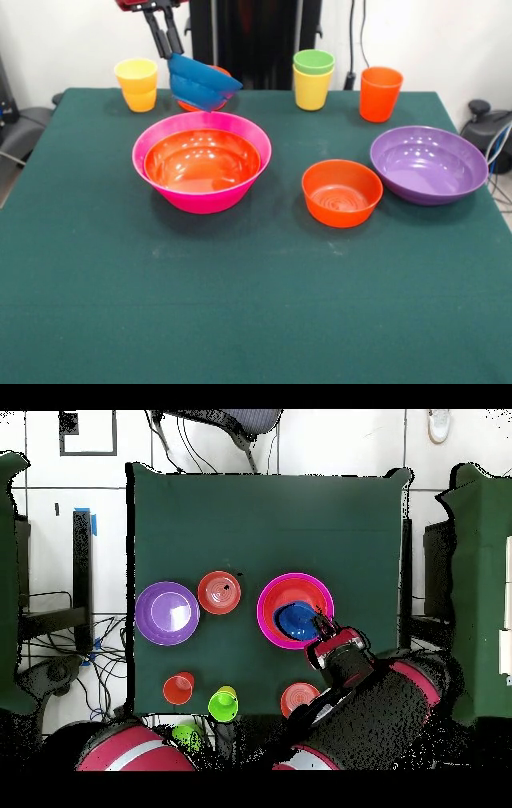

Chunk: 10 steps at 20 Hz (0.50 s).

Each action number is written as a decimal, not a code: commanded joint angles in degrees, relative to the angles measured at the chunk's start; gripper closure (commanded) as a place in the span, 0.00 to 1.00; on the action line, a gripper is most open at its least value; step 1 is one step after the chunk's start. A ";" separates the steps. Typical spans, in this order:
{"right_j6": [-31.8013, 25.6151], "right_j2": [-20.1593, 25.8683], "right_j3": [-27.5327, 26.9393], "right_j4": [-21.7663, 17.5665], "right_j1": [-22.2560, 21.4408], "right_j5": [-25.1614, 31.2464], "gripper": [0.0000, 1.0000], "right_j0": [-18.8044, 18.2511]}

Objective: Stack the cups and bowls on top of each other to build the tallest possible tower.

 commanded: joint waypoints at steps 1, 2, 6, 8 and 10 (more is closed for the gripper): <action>-0.79 9.05 1.38 2.95 0.96 4.23 1.00 -0.59; -1.03 9.04 1.36 3.35 1.02 4.68 1.00 -0.50; -2.52 9.08 1.47 4.30 1.12 5.18 1.00 -0.57; -2.81 9.06 1.46 4.43 1.17 5.15 1.00 -0.57; -2.79 9.04 1.47 4.52 1.20 4.95 1.00 -0.53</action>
